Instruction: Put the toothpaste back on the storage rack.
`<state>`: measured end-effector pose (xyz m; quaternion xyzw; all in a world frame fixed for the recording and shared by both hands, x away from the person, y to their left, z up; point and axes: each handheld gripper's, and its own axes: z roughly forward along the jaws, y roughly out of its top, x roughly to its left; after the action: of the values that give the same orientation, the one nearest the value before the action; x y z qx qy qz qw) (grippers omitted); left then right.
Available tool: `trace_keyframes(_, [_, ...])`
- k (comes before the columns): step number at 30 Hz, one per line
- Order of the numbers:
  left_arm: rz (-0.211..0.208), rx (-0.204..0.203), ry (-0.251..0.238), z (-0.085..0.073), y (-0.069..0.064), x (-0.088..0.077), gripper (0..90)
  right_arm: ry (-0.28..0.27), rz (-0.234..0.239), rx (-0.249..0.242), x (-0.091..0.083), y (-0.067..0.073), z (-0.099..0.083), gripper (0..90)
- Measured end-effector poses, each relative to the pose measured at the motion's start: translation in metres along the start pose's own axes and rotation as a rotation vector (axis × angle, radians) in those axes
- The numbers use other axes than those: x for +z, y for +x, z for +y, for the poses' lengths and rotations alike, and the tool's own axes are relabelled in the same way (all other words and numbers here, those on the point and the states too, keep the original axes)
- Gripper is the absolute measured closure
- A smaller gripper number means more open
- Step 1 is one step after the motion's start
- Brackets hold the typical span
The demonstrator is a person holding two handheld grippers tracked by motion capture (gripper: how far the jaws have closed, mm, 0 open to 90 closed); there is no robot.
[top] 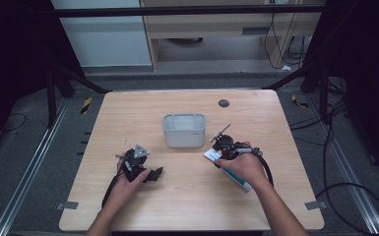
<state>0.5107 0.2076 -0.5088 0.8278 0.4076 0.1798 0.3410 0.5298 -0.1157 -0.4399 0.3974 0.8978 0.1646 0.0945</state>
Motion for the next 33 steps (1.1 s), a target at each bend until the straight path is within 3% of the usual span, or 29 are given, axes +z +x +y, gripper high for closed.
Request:
trace_keyframes(10, [0.0, 0.0, 0.0, 0.0, 0.0, 0.0, 0.0, 0.03, -0.003, 0.048, 0.016, -0.01, 0.001, 51.8])
trace_keyframes(33, [-0.001, 0.0, 0.0, 0.0, 0.0, 0.0, 0.0, 0.065, 0.01, 0.053, 0.031, -0.011, 0.006, 52.9])
